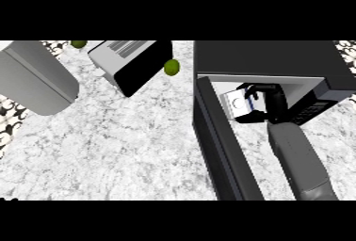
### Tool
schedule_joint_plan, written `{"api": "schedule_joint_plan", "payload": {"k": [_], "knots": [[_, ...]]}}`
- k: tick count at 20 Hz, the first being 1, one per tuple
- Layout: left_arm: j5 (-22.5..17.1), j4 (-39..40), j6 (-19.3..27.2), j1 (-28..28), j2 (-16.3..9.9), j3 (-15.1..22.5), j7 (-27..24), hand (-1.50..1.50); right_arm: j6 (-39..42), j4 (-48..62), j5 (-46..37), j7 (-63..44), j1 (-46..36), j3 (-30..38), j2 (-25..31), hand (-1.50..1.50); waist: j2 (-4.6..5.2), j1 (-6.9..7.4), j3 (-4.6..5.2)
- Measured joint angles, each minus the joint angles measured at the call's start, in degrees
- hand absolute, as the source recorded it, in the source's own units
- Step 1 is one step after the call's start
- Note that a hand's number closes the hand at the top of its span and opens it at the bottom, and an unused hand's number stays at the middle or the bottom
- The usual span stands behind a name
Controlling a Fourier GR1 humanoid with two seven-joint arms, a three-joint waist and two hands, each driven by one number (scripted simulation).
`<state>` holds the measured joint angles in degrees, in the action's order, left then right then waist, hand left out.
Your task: Pick up the milk, place it into the microwave and close the microwave
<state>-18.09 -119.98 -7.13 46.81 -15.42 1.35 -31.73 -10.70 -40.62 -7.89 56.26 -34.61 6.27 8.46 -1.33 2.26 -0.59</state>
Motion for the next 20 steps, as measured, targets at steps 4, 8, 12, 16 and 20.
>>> {"api": "schedule_joint_plan", "payload": {"k": [4,8,12,16,20], "knots": [[-0.11,0.95,-0.57,-1.09,-0.58,-0.59,0.02,-1.50,-5.68,0.26,-2.96,1.65,0.03,-0.04,0.52,1.50,0.14,0.40,-0.06],[-0.25,1.09,-0.83,-1.88,-0.88,-0.77,0.39,-1.50,-11.30,1.48,-5.36,1.41,-0.03,0.37,-0.12,1.50,0.56,1.26,0.09],[0.25,1.27,-0.90,-2.51,-0.88,-0.39,0.67,-1.50,-15.84,9.82,-7.11,-7.02,-7.87,1.83,-0.43,1.50,2.52,3.53,0.31],[0.27,1.63,-0.74,-3.83,-1.08,-0.63,1.49,-1.50,-17.84,16.66,-7.97,-10.61,-13.08,3.37,0.95,1.50,3.55,4.16,0.32],[0.41,2.45,-0.91,-4.97,-0.92,-0.40,1.54,-1.50,-19.01,21.81,-8.66,-12.80,-16.91,4.30,2.50,1.50,4.21,4.95,0.32]]}}
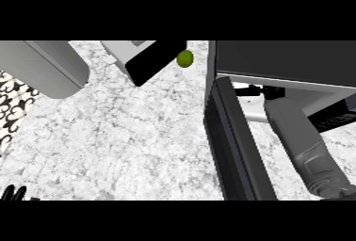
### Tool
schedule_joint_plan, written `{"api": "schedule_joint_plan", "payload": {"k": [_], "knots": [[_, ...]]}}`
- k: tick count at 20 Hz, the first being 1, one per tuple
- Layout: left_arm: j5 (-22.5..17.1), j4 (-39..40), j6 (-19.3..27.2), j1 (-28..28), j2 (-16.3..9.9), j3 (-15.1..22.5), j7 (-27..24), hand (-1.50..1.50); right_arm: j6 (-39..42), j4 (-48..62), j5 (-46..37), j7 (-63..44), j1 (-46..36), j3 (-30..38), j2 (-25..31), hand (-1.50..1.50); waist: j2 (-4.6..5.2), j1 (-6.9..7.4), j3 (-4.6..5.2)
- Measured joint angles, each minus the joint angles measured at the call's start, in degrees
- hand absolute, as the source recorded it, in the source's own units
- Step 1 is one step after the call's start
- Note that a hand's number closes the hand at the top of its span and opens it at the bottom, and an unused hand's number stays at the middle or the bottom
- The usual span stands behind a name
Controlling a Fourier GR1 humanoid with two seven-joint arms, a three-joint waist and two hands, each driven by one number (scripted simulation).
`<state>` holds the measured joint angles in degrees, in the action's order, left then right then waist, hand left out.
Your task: Pick up the milk, place it into the microwave and close the microwave
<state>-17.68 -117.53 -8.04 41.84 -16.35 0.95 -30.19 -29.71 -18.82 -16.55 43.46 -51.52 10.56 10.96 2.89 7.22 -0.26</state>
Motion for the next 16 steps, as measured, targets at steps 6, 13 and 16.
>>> {"api": "schedule_joint_plan", "payload": {"k": [6,13,16], "knots": [[-0.04,0.86,-0.21,-1.38,-0.09,0.35,1.00,-1.50,-2.28,5.28,-0.37,-1.58,-2.99,1.23,1.38,1.50,0.55,0.68,-0.04],[-0.34,2.52,-0.13,-3.65,-0.22,-0.18,1.82,-1.50,-4.23,9.33,-2.84,-1.16,-4.35,-0.11,1.66,-1.50,0.95,1.12,-0.05],[-0.32,2.93,0.17,-4.68,-0.10,-0.27,2.24,-1.50,-5.41,10.46,-3.72,-0.86,-4.37,-0.60,1.62,-1.50,1.06,1.08,-0.08]]}}
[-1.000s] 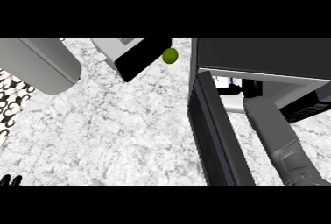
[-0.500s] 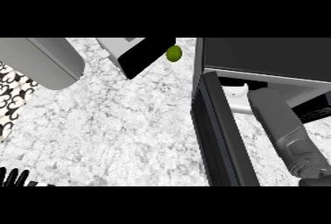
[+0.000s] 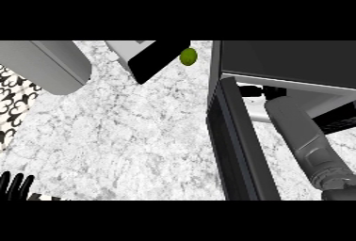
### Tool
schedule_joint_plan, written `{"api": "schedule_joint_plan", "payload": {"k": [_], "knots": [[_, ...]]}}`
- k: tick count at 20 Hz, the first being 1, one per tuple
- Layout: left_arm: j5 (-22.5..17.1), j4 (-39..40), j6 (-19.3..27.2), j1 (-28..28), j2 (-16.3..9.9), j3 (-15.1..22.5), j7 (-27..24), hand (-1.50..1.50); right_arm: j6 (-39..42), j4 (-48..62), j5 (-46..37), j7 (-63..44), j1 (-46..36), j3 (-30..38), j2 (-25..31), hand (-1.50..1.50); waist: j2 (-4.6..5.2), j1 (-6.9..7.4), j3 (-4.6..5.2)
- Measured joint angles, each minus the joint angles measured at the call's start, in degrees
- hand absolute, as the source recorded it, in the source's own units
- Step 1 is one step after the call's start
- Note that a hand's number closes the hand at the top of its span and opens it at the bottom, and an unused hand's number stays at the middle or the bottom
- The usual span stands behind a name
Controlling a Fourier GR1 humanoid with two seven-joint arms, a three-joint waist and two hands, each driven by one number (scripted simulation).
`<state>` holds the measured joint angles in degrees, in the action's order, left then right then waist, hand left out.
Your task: Pick up the milk, place it into the microwave and close the microwave
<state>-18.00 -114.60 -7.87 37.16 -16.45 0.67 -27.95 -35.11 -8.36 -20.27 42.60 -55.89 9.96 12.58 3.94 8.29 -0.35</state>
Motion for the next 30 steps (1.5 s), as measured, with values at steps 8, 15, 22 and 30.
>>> {"api": "schedule_joint_plan", "payload": {"k": [8,15,22,30], "knots": [[0.45,2.69,-0.38,-2.01,-0.17,-0.62,-0.64,-1.50,-2.84,0.60,-0.12,0.18,-1.41,0.62,-1.05,-1.50,-0.09,0.28,0.01],[1.08,4.19,-0.77,-2.66,0.11,-0.26,-1.18,-1.50,-2.67,2.07,-1.98,0.77,-2.43,-0.61,-2.25,-1.50,-0.42,0.02,0.19],[0.81,4.38,-1.06,-2.68,0.17,-0.64,-1.12,-1.50,-2.09,2.94,-2.45,1.44,-2.48,-0.48,-3.32,-1.50,-0.70,-0.96,0.18],[1.96,4.17,-0.26,-2.55,1.36,-0.37,-1.98,-1.50,1.38,2.67,-0.98,3.46,-2.08,1.34,-2.94,-1.50,-1.13,-1.78,0.08]]}}
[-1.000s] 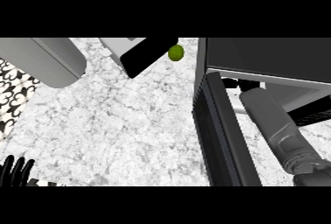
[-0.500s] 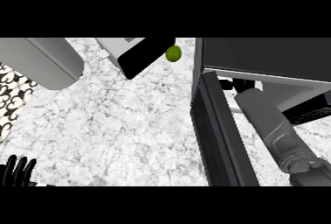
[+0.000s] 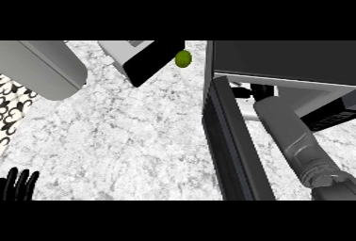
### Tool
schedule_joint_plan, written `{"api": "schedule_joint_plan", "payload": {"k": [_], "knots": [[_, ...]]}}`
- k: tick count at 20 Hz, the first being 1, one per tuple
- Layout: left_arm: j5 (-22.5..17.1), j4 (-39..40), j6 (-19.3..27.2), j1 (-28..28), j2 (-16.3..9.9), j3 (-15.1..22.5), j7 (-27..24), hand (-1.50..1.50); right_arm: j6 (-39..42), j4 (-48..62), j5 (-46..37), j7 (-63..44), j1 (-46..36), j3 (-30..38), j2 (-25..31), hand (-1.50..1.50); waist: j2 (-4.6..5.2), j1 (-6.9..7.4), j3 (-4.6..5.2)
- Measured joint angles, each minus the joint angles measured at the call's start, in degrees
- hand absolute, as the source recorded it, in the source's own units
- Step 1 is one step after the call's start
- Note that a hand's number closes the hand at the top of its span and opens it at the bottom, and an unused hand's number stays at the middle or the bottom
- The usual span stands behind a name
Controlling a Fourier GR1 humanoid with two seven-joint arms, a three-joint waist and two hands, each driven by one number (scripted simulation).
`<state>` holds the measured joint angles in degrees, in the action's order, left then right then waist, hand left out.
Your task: Pick up the milk, place it into the microwave and close the microwave
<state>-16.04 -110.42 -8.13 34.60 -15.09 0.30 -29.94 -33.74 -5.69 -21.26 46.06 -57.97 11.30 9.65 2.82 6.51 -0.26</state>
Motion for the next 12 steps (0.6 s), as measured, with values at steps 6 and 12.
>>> {"api": "schedule_joint_plan", "payload": {"k": [6,12], "knots": [[0.47,-0.64,-0.16,1.44,0.47,0.24,-0.47,-1.50,5.73,-0.43,1.77,3.27,1.81,1.76,1.65,-1.50,-0.44,-0.75,-0.02],[1.99,-2.42,0.19,3.98,1.62,1.75,-0.68,-1.50,14.05,-0.53,3.59,7.04,4.35,3.23,1.46,-1.50,-1.07,-1.90,0.00]]}}
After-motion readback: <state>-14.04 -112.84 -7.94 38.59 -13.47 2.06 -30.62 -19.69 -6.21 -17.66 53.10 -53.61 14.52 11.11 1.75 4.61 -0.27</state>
